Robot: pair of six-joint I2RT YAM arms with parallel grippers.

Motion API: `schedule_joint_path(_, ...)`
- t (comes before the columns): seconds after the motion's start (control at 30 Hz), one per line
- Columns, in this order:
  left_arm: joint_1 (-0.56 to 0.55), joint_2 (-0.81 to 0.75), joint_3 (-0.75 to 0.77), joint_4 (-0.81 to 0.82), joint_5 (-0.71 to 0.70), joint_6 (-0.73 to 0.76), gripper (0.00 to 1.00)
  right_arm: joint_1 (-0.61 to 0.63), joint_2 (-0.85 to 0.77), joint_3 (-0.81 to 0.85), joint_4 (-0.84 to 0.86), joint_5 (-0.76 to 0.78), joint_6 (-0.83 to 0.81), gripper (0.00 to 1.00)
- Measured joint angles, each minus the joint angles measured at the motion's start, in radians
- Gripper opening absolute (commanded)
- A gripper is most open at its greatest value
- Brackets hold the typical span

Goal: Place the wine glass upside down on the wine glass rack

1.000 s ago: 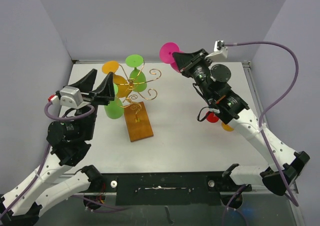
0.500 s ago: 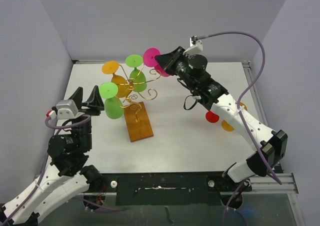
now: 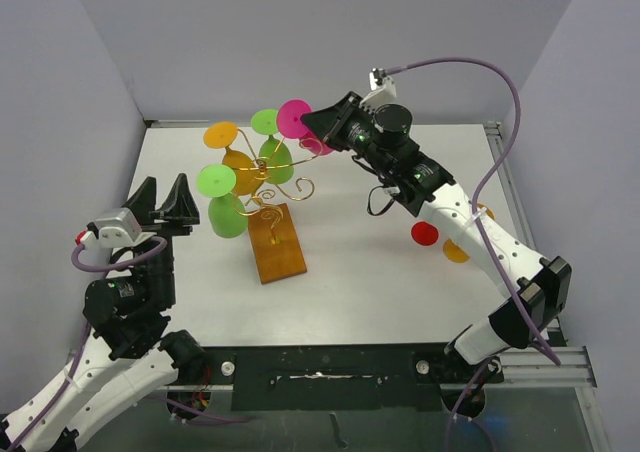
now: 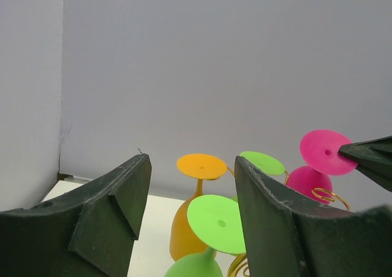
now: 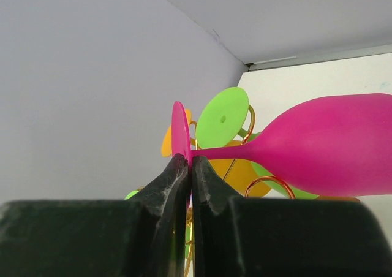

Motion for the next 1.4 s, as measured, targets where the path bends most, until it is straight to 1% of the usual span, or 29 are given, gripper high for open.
schedule_joint_path(0.23,0.0,0.0,-0.001,0.0,0.0,-0.001,0.56,0.0,0.02,0.012,-0.019,-0.048,-0.002,0.0)
schedule_joint_path(0.47,0.0,0.0,-0.003,0.0,0.0,-0.002,0.56,0.006,0.05,0.052,-0.077,-0.095,-0.013,0.0)
schedule_joint_path(0.9,0.0,0.001,-0.009,0.002,0.0,-0.001,0.56,0.035,0.052,0.107,-0.201,-0.112,-0.021,0.0)
schedule_joint_path(1.13,0.0,0.0,-0.009,0.005,-0.001,-0.002,0.56,0.042,0.047,0.105,-0.222,-0.113,-0.019,0.0)
schedule_joint_path(1.4,0.0,0.0,-0.011,0.008,-0.001,-0.005,0.56,0.042,-0.022,0.04,-0.226,-0.1,-0.015,0.0)
